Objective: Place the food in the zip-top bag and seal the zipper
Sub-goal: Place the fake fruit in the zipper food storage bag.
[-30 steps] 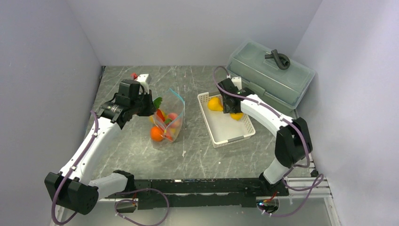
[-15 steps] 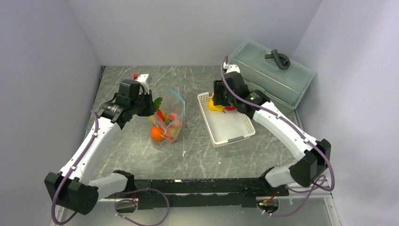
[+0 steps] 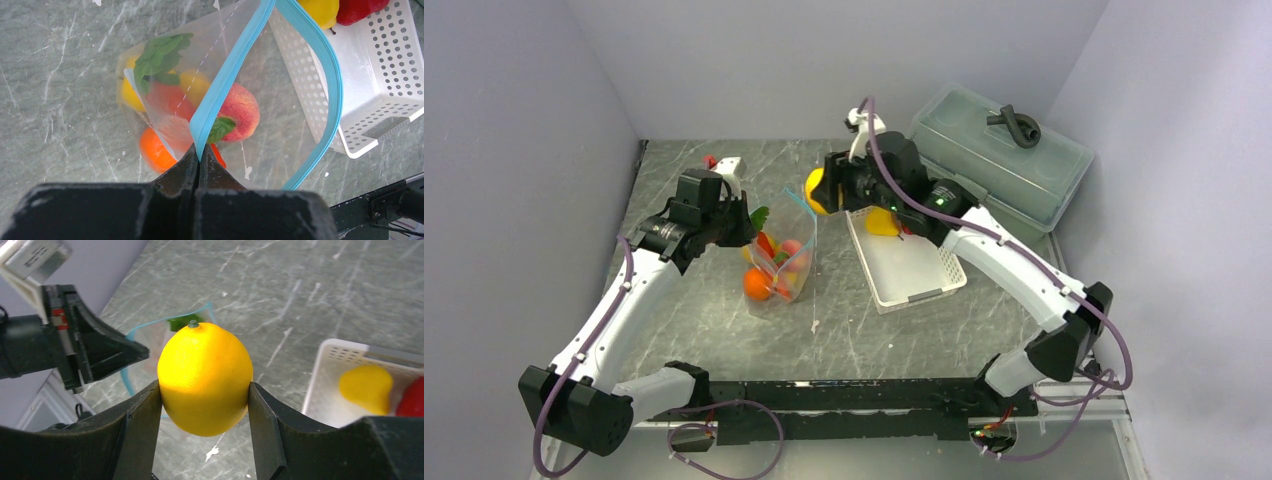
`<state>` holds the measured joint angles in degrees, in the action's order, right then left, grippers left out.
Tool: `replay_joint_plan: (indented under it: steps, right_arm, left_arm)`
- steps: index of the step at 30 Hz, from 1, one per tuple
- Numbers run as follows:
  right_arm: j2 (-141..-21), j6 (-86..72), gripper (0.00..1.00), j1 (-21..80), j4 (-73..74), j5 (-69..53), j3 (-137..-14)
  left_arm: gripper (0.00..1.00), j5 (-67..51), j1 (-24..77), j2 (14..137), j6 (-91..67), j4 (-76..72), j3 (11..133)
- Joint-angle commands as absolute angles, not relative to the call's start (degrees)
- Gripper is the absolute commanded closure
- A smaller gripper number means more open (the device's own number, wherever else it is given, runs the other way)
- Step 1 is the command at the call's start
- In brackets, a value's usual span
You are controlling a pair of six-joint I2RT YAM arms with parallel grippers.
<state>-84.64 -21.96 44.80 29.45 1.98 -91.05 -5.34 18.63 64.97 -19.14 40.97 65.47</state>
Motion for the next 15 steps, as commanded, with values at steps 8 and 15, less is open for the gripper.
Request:
replay_joint_plan:
  steps: [8, 15]
  right_arm:
    - [-93.0, -20.8, 0.7, 51.3, 28.0, -2.4, -100.3]
    - [-99.4, -22.3, 0.7, 52.6, 29.7, -3.7, -102.2]
  left_arm:
    - [1.0, -6.6, 18.9, 63.4, -18.5, 39.5, 65.3]
    - [1.0, -6.4, 18.9, 63.2, -18.5, 39.5, 65.2]
